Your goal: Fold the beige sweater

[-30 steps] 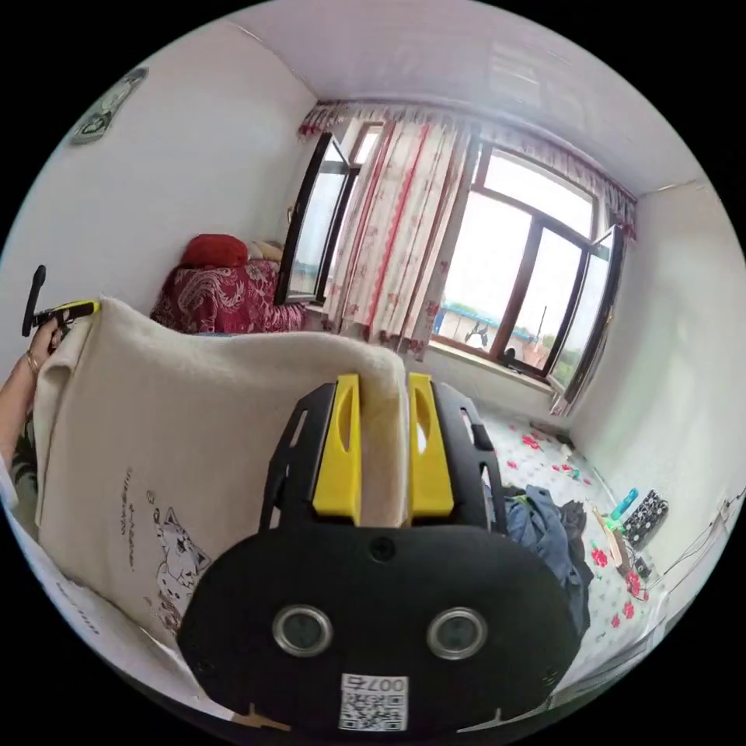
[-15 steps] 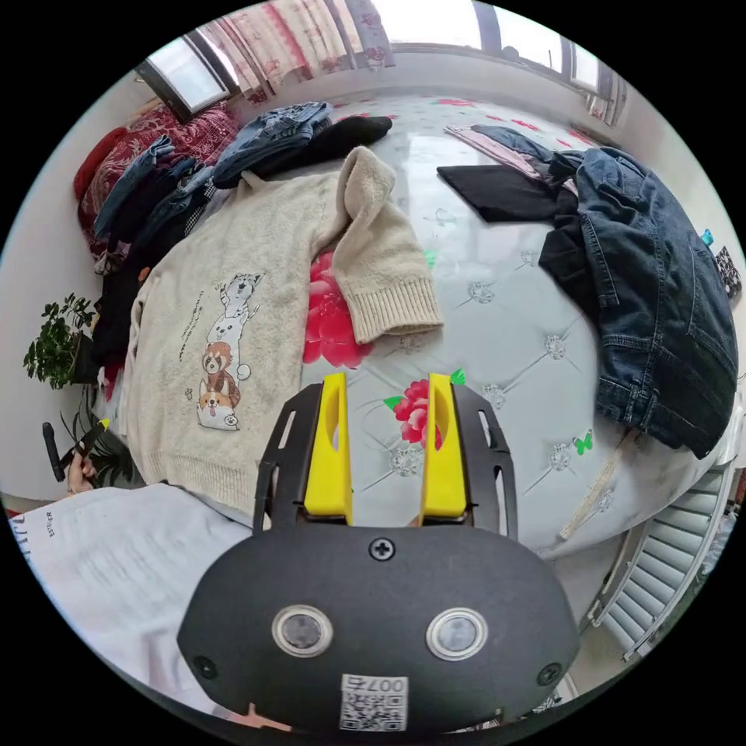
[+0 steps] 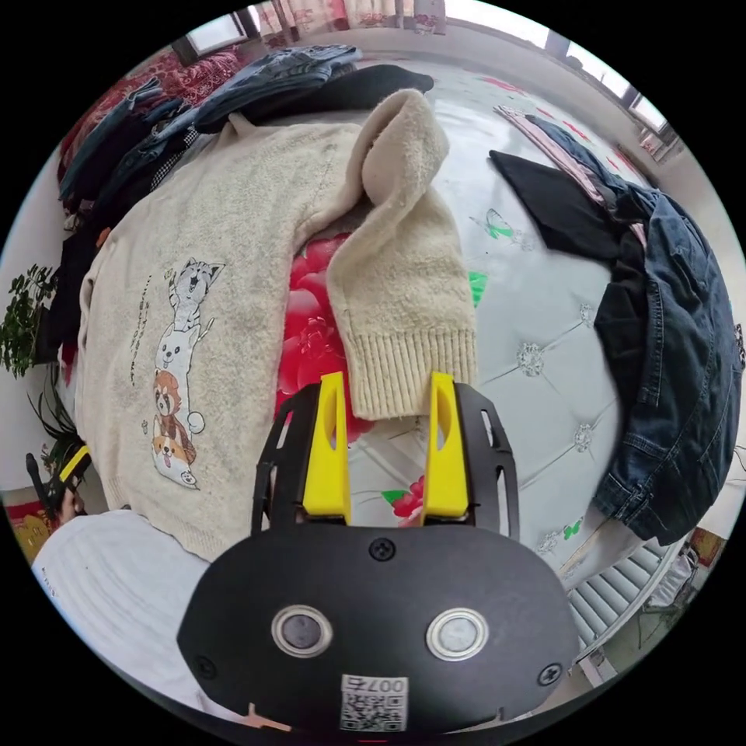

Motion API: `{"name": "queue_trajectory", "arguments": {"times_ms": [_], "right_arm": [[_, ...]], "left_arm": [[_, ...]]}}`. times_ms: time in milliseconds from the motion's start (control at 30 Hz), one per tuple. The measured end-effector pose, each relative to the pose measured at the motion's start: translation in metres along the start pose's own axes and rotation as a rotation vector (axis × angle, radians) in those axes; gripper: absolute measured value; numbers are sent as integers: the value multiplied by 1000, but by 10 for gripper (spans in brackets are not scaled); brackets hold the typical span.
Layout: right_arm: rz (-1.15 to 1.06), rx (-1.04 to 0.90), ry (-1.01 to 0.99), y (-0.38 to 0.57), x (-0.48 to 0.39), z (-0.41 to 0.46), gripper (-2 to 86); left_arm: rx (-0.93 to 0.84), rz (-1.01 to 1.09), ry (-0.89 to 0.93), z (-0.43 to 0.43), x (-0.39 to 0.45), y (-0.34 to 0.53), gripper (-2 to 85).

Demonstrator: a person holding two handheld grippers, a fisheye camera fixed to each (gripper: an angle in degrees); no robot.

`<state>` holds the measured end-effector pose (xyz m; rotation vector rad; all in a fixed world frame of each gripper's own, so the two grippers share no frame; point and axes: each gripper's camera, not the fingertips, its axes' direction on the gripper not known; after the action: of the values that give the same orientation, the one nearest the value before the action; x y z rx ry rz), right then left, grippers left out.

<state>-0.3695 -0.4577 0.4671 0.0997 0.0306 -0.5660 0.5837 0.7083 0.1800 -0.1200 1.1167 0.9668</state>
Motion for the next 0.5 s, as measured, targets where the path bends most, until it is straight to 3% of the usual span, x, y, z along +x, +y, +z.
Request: {"name": "queue_trajectory", "arguments": {"times_ms": [133,233,300,433,500], "right_arm": [[-103,18,65,-2,-6,-2,95],[-115,-38,376,5,23,-2,88],[40,6,554,26,83,-23,86],[310,139,431,70,161,-83,83],[280,265,190,102,164,-112,84]], "left_arm": [[-16,-65,8,-7,-8,-9,-1],[29,-135,49,-21,-27,-6,-6],[32,-207,33,-28,-43,-3,-7],[68,-413,-32,-44,-90,16,-1],[86,-487,8,-47,-110,22,16]]}}
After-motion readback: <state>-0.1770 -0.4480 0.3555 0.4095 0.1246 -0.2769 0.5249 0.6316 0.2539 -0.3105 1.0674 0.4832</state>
